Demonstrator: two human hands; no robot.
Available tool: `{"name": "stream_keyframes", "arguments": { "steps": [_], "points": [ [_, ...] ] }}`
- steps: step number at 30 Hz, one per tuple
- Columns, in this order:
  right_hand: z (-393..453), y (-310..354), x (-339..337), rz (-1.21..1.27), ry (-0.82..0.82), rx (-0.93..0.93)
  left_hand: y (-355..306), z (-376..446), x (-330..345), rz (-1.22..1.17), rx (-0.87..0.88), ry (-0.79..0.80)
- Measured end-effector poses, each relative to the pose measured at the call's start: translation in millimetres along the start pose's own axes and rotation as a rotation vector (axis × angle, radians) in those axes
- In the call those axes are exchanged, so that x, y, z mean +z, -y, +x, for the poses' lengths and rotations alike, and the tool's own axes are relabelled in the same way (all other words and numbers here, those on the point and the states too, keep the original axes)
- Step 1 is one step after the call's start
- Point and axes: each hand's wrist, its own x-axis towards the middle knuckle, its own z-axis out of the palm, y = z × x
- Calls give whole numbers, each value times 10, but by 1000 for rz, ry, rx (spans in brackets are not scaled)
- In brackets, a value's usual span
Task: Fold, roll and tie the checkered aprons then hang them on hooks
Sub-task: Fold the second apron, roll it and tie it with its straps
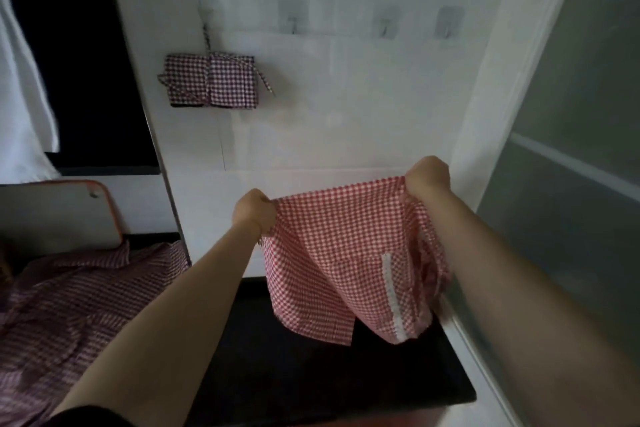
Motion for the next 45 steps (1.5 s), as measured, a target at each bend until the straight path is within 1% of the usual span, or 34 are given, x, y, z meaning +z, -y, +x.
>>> {"name": "stream_keyframes", "arguments": {
  "steps": [1,3,6,8,10,13,14,15,16,18,19,21,23,25,27,29,32,33,35,36,38,40,42,43,44,45],
  "points": [
    [18,-51,18,12,35,-5,4,-10,20,-53,-11,-24],
    [73,-141,51,13,62,-62,-23,-4,20,-1,27,-93],
    [108,-182,66,33,6,-108,-189,-34,-89,131,100,-144],
    [97,-90,6,21,-58,-171,-364,-36,-242,176,137,-238],
    [93,52,-134,37,-164,-252,-568,11,-416,181,269,-394],
    [62,288,-420,126,-461,-398,-856,51,-663,84,596,-653],
    [65,357,-504,143,-520,-439,-915,65,-732,99,660,-704],
    [76,410,-571,137,-509,-448,-944,73,-788,121,672,-702],
    [90,441,-602,104,-434,-423,-926,80,-824,142,631,-664],
    [108,482,-633,15,-231,-319,-865,65,-879,137,466,-577],
    [104,490,-635,1,-164,-279,-826,52,-878,116,404,-553],
    [65,488,-624,47,-115,-226,-783,11,-854,64,377,-540],
    [41,490,-623,119,-114,-213,-799,2,-866,20,370,-555],
    [23,509,-647,116,-124,-243,-828,34,-930,44,329,-559],
    [7,552,-735,54,-165,-254,-870,46,-1003,96,307,-590],
    [-73,640,-866,42,-265,-248,-948,-7,-1073,123,346,-682],
    [-147,832,-1080,78,-498,-294,-1150,-108,-1225,107,441,-842],
    [-142,911,-1159,105,-548,-317,-1226,-131,-1300,95,459,-871],
    [-97,1019,-1264,158,-584,-340,-1322,-137,-1410,85,485,-899],
    [-57,1072,-1283,174,-580,-345,-1341,-103,-1453,87,497,-901],
    [-16,1088,-1213,176,-510,-332,-1273,-12,-1434,121,490,-841],
    [33,1029,-1000,146,-369,-297,-1097,124,-1317,181,406,-684],
    [85,897,-691,103,-186,-253,-886,207,-1140,211,264,-468],
    [91,833,-545,81,-106,-230,-790,224,-1061,214,202,-385],
    [93,779,-408,61,-48,-206,-709,252,-987,209,162,-339],
    [84,739,-318,56,-16,-198,-662,249,-938,197,141,-330]
  ]
}}
